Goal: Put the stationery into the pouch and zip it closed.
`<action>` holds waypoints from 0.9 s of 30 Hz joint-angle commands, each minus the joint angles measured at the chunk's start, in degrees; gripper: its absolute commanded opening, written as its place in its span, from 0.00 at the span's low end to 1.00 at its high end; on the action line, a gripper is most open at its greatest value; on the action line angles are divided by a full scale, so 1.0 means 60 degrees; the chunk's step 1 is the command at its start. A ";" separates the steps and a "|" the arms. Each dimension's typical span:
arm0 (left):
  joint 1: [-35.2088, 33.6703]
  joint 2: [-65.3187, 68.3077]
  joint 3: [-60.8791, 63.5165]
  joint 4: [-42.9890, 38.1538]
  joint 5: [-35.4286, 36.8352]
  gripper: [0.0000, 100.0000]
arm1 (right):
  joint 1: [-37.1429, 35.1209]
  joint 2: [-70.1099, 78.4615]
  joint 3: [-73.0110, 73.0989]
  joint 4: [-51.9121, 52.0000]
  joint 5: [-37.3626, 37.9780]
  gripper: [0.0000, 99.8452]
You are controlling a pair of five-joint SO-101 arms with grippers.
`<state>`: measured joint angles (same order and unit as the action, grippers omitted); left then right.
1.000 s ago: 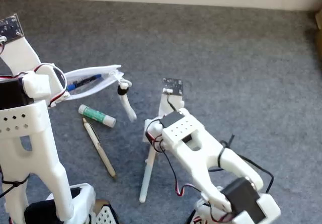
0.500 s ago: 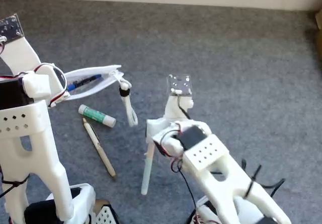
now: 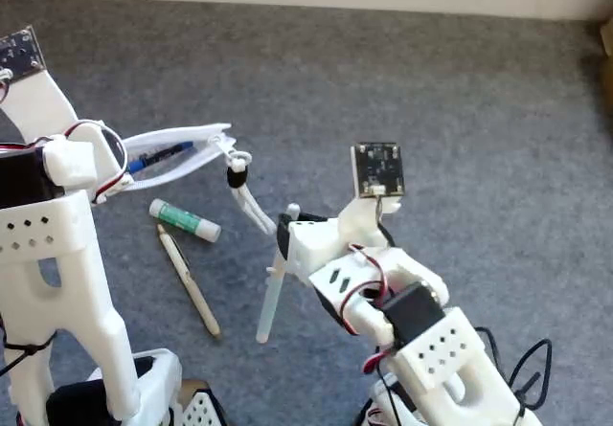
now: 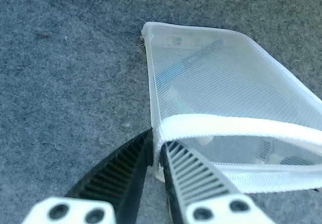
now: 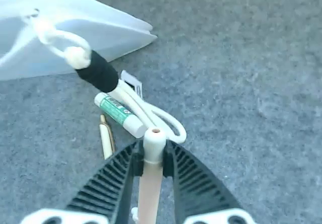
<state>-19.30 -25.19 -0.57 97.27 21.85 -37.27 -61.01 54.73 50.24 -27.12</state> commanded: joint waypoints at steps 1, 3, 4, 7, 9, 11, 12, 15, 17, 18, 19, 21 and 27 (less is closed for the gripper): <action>-0.0081 -0.0095 0.0007 -0.0205 0.0044 0.01 | 0.0037 -0.0520 -0.0418 -0.0491 0.0147 0.00; -0.0081 -0.0095 0.0007 -0.0205 0.0044 0.01 | 0.0037 -0.0593 -0.0520 -0.0945 0.0147 0.00; -0.0081 -0.0095 0.0007 -0.0205 0.0044 0.01 | 0.0037 -0.0623 -0.0564 -0.1136 0.0147 0.00; -0.0110 -0.0095 0.0007 -0.0205 0.0044 0.01 | 0.0037 -0.0652 -0.0623 -0.1692 0.0147 0.00; -0.0110 -0.0095 0.0007 -0.0205 0.0044 0.01 | -0.0125 -0.0637 -0.0872 -0.1971 0.0147 0.00; -0.0110 -0.0095 0.0007 -0.0205 0.0044 0.01 | -0.0315 -0.0637 -0.1092 -0.2059 0.0161 0.00; -0.0110 -0.0095 0.0007 -0.0205 0.0044 0.01 | -0.0462 -0.0623 -0.1238 -0.2059 0.0161 0.00; -0.0095 -0.0095 0.0007 -0.0220 0.0044 0.01 | -0.0974 -0.0593 -0.1766 -0.2484 0.0161 0.00; -0.0095 -0.0095 0.0007 -0.0220 0.0044 0.01 | -0.1194 -0.0593 -0.1985 -0.2982 0.0161 0.00; -0.0081 -0.0095 0.0007 -0.0220 0.0044 0.01 | -0.1253 -0.0593 -0.2073 -0.3245 0.0161 0.00; -0.0081 -0.0095 0.0007 -0.0220 0.0044 0.01 | -0.1267 -0.0579 -0.2132 -0.3524 0.0190 0.00; -0.0095 -0.0095 0.0007 -0.0220 0.0044 0.01 | -0.1297 -0.0579 -0.2132 -0.4198 0.0689 0.00; -0.0110 -0.0095 0.0007 -0.0220 0.0044 0.01 | -0.1297 -0.0564 -0.2059 -0.6425 0.1788 0.00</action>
<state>-19.30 -25.19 -0.57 97.27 21.85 -44.40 -63.30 45.76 17.63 -19.38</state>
